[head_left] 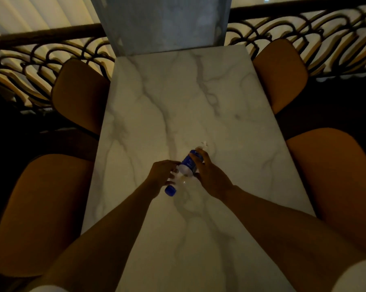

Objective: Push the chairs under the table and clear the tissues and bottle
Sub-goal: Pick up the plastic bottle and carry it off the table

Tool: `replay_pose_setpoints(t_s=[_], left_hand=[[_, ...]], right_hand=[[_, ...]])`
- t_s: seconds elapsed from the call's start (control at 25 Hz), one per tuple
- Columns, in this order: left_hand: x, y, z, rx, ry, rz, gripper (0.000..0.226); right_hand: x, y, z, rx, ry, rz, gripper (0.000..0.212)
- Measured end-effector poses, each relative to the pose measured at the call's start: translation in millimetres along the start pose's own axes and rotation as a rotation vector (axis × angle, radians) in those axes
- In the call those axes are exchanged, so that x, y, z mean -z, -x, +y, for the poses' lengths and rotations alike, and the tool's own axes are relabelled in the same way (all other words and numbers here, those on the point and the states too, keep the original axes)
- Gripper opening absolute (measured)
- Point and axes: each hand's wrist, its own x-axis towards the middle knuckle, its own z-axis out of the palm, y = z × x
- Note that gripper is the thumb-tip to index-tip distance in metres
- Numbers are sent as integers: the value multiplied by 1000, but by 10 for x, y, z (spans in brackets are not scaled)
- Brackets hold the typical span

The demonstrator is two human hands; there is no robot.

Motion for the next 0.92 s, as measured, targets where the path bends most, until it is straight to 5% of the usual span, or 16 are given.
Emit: replay_pose_setpoints(t_s=[0.4,0.92], left_hand=[[120,1247,-335,-258,36,-292,35],[-769,2374,-901,-258,77,-428,26]], right_hand=[[476,1449,-751,-110,-147,163,60],[511,3012,-829,-356,-373,314,57]])
